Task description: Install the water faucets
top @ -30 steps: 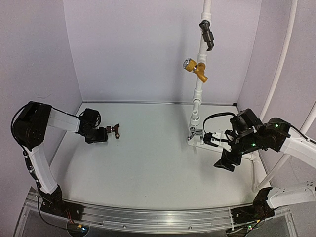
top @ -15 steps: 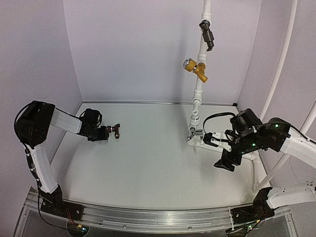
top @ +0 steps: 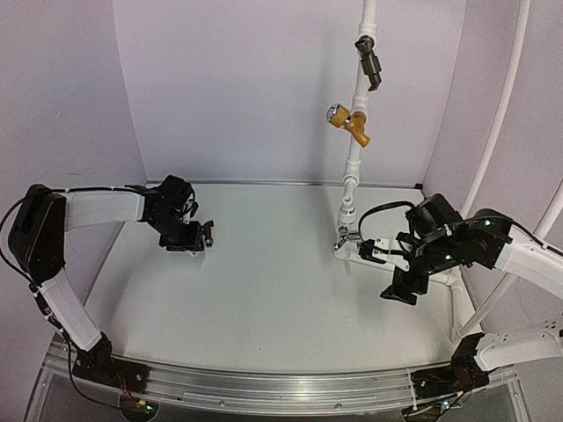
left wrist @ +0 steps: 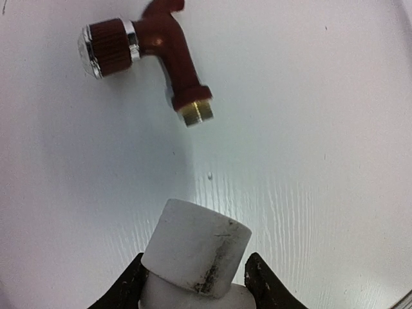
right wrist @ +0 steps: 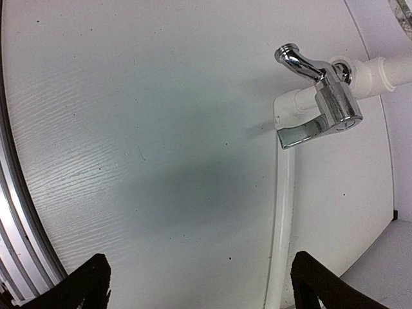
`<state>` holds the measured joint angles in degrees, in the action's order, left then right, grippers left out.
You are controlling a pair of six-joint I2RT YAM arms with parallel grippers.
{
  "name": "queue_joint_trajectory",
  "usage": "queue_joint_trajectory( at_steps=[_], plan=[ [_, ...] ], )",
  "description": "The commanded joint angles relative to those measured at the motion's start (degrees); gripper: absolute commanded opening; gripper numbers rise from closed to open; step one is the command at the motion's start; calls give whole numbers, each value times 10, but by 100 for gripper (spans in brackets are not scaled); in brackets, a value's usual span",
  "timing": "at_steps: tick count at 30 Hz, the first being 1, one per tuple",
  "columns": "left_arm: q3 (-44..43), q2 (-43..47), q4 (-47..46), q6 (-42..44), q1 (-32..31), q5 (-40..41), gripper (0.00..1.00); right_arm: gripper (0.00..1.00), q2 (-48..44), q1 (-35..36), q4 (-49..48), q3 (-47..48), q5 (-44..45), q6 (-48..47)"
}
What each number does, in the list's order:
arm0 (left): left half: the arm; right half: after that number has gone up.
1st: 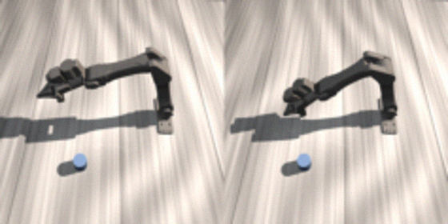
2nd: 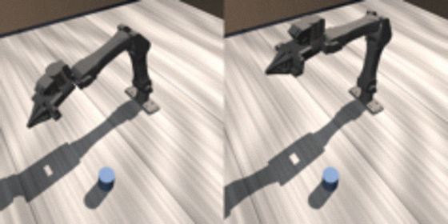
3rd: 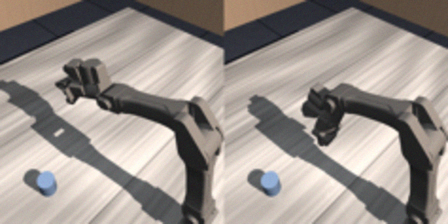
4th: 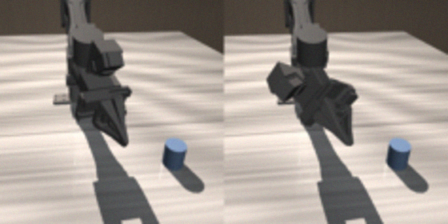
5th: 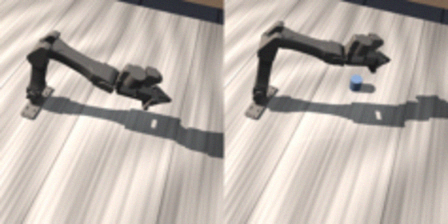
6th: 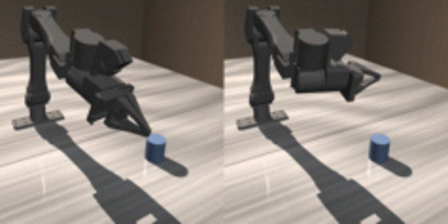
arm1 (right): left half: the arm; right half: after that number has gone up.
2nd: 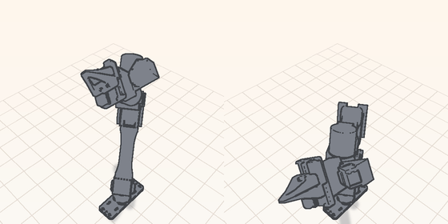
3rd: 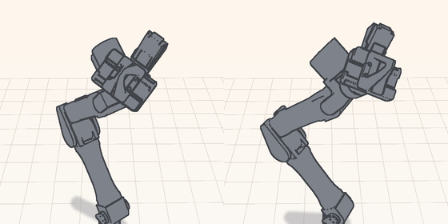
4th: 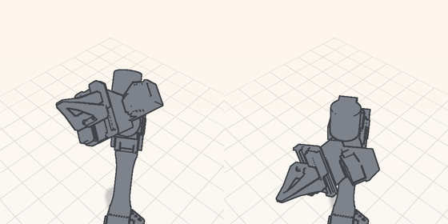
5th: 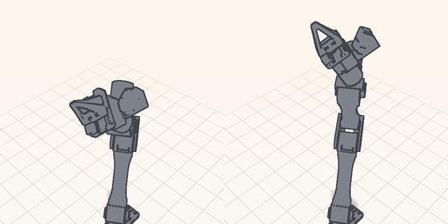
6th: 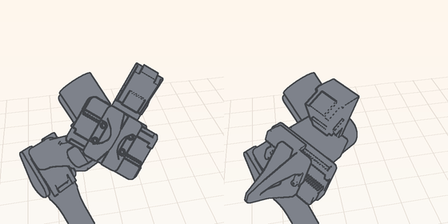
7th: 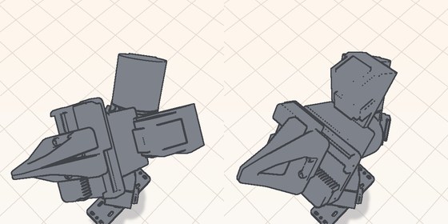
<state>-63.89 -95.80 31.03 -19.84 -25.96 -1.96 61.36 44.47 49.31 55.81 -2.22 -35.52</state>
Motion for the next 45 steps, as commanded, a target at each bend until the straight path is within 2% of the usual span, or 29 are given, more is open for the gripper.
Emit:
queue_joint_trajectory(
  at_steps=[1,5,8,11,17,29,38,45],
  plan=[
    [-66,-17,221,19,-36,12,29,95,-6,4,-14,-2,-10,-4],
    [-100,-36,304,23,-84,39,27,95,-12,4,-20,-3,-11,-2],
    [-115,-52,338,30,-119,7,28,95,-17,4,-30,-2,-24,4],
    [-147,-91,391,27,-151,13,30,95,-17,4,-38,-10,-28,6],
    [-169,-158,444,29,-180,37,32,95,-30,4,-49,-23,-30,12],
    [-185,-215,431,48,-196,44,39,95,-44,4,-50,-28,-24,16],
    [-194,-234,427,47,-209,51,59,95,-40,4,-51,-28,-24,16],
    [-205,-240,430,45,-215,60,62,95,-45,4,-51,-28,-25,16]
  ],
)
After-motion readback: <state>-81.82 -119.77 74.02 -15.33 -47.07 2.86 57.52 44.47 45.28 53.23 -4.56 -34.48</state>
